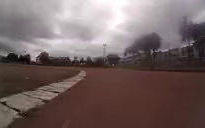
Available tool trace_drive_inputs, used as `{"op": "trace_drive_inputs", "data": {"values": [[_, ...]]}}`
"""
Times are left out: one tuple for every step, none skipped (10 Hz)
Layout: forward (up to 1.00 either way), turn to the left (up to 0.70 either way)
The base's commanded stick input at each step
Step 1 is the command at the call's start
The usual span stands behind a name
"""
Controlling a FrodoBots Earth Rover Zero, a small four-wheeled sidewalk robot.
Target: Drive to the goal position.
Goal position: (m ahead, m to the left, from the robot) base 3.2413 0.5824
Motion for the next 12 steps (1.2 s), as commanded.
{"op": "trace_drive_inputs", "data": {"values": [[1.00,0.00],[1.00,0.00],[1.00,0.00],[1.00,0.00],[1.00,0.00],[1.00,0.00],[1.00,0.00],[1.00,0.00],[1.00,0.00],[1.00,0.00],[1.00,0.00],[1.00,0.00]]}}
